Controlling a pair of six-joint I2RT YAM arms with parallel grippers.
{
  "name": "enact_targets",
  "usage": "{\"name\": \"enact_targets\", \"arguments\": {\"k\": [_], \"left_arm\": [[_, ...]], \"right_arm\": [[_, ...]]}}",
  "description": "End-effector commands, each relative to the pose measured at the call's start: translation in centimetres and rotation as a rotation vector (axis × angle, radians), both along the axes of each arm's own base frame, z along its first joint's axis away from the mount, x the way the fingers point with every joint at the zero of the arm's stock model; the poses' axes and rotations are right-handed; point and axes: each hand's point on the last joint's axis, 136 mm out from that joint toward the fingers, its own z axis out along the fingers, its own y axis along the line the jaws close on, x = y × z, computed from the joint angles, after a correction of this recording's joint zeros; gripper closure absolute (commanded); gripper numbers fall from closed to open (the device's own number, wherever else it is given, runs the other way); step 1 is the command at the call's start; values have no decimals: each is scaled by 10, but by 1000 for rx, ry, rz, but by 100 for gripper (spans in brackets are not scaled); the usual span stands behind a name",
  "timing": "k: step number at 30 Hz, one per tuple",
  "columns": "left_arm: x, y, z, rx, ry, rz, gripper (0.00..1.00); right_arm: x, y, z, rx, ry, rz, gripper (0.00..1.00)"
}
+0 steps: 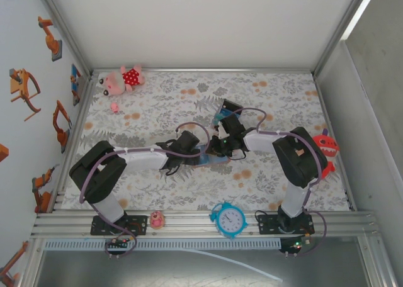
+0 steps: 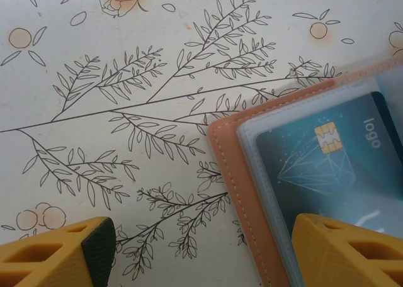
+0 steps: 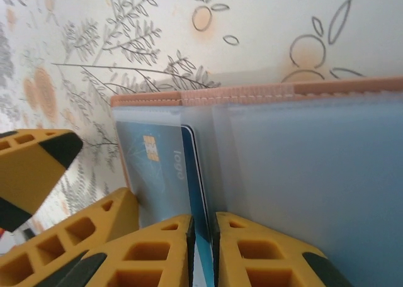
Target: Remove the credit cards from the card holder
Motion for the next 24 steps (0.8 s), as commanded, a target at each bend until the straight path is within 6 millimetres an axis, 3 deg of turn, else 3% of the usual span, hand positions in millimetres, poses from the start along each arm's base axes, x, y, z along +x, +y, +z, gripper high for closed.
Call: {"name": "enact_targets", "arguments": {"k": [1,11,24], "left_arm": [[-9,12,-19,83,58,-17,26],[-9,7,-18,78,58,-28,27],[-10,13,-19,108,65,-16,27]], "right_arm": [[-2,13,7,123,27,0,84],[-5,16,5,184,45,-2,86],[-2,2,13,204,21,-45,95]]}}
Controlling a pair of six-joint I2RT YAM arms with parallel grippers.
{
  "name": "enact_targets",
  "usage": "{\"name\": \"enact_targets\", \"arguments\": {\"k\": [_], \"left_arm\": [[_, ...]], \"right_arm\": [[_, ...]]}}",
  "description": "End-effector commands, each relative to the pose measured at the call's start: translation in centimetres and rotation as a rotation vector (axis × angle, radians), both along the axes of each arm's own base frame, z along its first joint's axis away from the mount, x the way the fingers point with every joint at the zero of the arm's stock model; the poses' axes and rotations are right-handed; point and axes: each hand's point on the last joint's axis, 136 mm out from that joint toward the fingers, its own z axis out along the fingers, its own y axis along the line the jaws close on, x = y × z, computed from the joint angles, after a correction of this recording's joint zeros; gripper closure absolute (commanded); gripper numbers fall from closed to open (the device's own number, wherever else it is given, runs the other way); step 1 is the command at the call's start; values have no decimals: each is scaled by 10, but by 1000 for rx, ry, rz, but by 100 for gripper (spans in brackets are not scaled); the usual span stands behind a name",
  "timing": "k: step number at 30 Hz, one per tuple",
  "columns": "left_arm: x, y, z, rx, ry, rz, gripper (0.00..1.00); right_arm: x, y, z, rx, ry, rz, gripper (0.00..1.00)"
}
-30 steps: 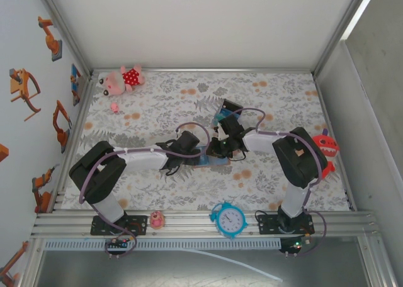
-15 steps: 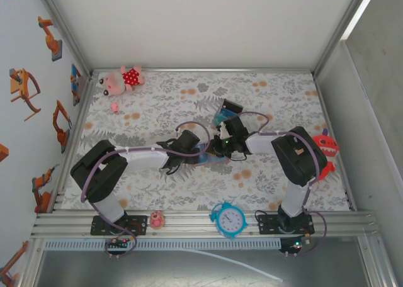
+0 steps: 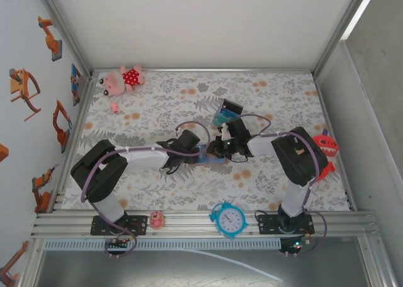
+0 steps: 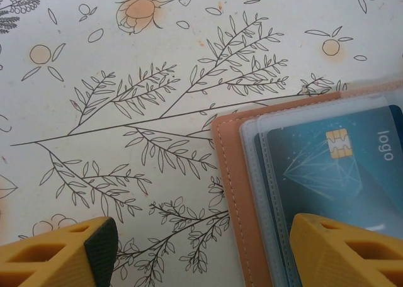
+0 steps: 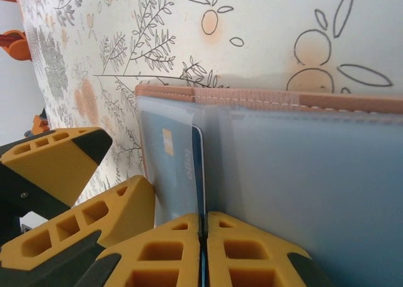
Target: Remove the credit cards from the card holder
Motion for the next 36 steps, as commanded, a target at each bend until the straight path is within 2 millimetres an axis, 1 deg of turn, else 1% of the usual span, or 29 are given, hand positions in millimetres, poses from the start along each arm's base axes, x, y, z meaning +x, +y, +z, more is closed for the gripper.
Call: {"name": "enact_targets", "arguments": {"k": [1,4,10,19,23,32,36], "left_arm": [[-16,13,-21,92,80,-27,27],[-15,12,-20,91,79,-28,27],[-15,13,-20,101,78,-25,27],[-15,17,-21,111,80,-20,27],[-14,17,-22,114,82,-21,28],[-13,14,-22,106,84,-23,28],[-13,14,-22,106,84,-22,28]], "right_arm": [[-1,1,14,45,-18,5,96],[0,1,15,55,-18,5,100],[1,-1,15,59,-16,-5,100],[3,-14,14,56,-15,-33,100],[2,-16,14,59,-11,-33,100],[2,-10,20,134,-13,-37,93],[2,-10,19,139,-7,-43,93]]}}
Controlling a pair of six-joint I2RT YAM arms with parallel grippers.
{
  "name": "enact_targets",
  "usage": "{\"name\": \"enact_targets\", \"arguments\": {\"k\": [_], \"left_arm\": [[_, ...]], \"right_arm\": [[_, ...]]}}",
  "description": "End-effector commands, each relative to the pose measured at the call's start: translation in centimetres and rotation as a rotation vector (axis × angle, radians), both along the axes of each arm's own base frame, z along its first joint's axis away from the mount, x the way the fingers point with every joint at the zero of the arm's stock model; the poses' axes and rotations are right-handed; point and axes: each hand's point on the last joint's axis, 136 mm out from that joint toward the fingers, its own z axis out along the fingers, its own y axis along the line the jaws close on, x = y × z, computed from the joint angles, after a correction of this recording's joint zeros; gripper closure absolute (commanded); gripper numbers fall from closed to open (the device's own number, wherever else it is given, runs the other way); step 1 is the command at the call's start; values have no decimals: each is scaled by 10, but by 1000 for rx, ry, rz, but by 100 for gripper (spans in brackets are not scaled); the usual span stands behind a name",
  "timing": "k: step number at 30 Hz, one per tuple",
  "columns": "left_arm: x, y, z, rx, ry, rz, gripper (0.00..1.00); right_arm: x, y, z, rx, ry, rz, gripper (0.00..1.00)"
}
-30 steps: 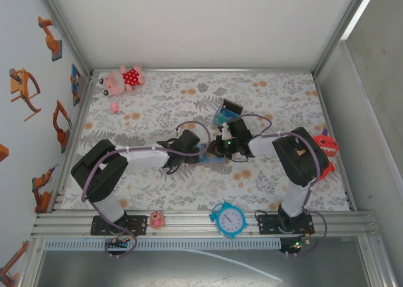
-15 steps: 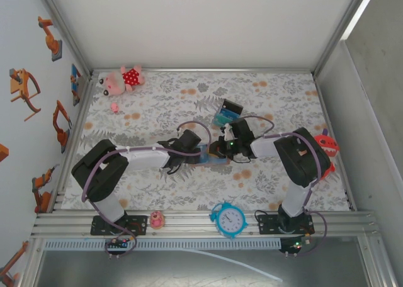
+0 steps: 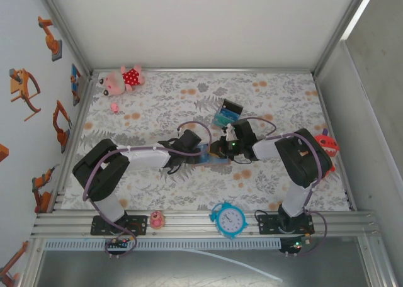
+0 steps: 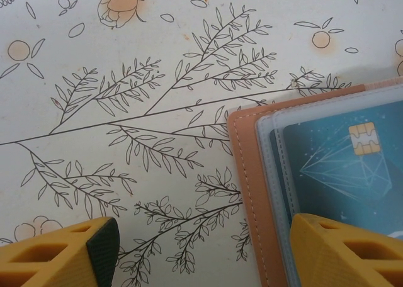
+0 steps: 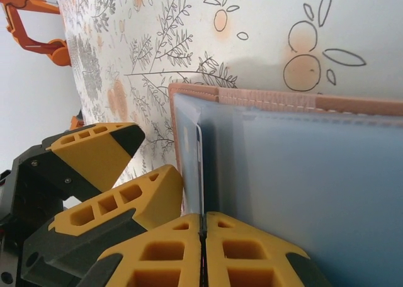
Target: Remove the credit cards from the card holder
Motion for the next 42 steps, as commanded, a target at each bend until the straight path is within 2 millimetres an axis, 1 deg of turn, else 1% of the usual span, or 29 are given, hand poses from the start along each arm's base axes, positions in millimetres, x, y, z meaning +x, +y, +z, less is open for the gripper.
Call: {"name": "enact_targets", "arguments": {"k": [1,7,10,15,20,23,26,30,33,38,42], "left_arm": [[-14,17,-20,101,74,-17,28],[-14,19,-21,104,74,-13,28],[-14,20,-20,108,75,-11,29],[-15,20,-21,111,74,-14,29],[-14,20,-20,110,72,-13,29],[-14,21,-19,111,71,-12,29],[-14,20,-17,106,69,-13,29],[-12,17,-9,90,59,-20,28],[-9,12,0,75,45,-29,26],[-2,2,21,39,7,-44,21],[3,-7,37,11,-21,-69,13]], "right_arm": [[4,0,10,35,-20,-11,93],[5,-1,11,36,-24,-13,91],[6,-3,11,36,-24,-18,94],[6,-7,10,33,-20,-26,95],[7,-12,9,25,-17,-34,100],[6,-18,7,-15,-21,-35,100],[4,-26,7,-90,-36,-27,100],[2,-34,2,-162,-28,-18,100],[0,-34,-1,-167,-13,-11,100],[2,-36,-1,-191,-15,-12,100],[3,-37,2,-202,-18,-9,100]]}}
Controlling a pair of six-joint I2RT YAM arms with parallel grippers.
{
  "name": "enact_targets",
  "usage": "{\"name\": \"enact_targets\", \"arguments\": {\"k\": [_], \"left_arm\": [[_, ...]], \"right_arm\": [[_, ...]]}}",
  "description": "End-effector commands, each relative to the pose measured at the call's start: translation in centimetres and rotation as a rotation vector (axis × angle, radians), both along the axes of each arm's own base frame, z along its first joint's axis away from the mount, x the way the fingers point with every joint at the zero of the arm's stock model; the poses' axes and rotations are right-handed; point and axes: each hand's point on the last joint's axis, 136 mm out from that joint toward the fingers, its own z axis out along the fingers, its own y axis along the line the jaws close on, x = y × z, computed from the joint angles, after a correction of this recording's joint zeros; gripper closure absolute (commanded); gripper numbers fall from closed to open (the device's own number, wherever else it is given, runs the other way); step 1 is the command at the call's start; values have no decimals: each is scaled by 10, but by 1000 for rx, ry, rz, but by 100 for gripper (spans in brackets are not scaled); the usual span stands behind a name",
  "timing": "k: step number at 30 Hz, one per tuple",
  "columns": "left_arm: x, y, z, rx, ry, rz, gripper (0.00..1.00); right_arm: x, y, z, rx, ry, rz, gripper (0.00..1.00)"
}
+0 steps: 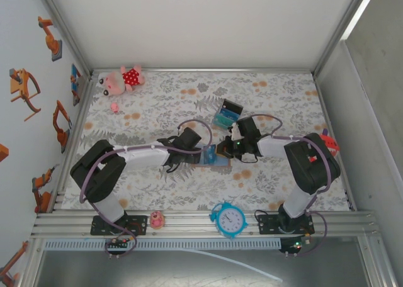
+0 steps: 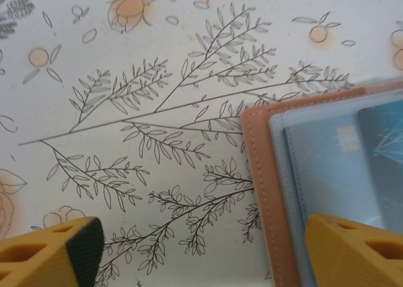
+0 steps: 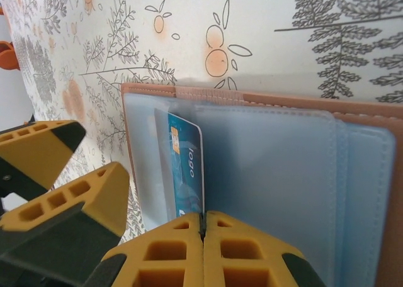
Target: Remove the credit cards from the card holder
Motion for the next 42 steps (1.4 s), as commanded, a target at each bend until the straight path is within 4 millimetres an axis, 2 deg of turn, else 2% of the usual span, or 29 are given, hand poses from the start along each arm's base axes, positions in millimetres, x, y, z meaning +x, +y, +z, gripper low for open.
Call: {"name": "enact_targets", "arguments": {"k": [1,5,15,24,28,33,42], "left_arm": [[5,-12,26,-30,-28,-45,9],[10,-21,26,-25,-29,-68,0],[9,-30,2,28,21,-91,3],[5,-25,-11,77,42,-90,3],[3,-24,-17,86,55,-87,3],[0,-23,-21,91,64,-84,3],[-5,-22,-27,81,80,-76,3]], "right_arm": [[5,-6,3,-41,-17,-4,100],[5,-6,2,-51,-11,-5,100],[3,-16,1,-118,-5,-7,100],[2,-24,8,-176,-16,-4,100],[1,-15,11,-132,-22,0,99],[3,1,15,-62,-49,9,91],[2,14,4,-74,-44,43,81]]}}
